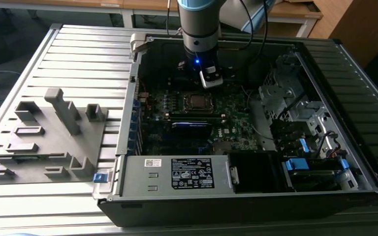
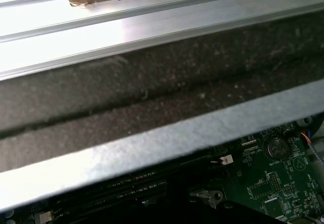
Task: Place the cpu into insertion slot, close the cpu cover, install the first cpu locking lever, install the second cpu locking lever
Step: 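Install the first cpu locking lever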
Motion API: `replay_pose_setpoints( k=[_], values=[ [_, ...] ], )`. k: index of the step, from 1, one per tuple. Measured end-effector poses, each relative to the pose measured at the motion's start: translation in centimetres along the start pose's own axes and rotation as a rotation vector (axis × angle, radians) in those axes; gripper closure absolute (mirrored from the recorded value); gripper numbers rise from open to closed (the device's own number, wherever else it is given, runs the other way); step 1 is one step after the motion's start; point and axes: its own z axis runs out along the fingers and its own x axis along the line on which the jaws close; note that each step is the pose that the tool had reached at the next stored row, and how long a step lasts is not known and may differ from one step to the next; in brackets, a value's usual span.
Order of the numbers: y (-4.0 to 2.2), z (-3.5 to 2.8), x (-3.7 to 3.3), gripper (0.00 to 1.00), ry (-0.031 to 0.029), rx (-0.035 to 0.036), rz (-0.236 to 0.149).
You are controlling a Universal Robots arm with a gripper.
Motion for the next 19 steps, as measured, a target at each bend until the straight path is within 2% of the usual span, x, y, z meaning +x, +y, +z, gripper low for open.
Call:
replay_pose_setpoints(
  k=[5, 19],
  values=[
    [0.0, 0.01, 0.0, 0.89, -0.0011, 0.0033, 0.0],
    [0.07, 0.1, -0.1, 0.89, -0.0023, 0.0056, 0.002]
  ],
)
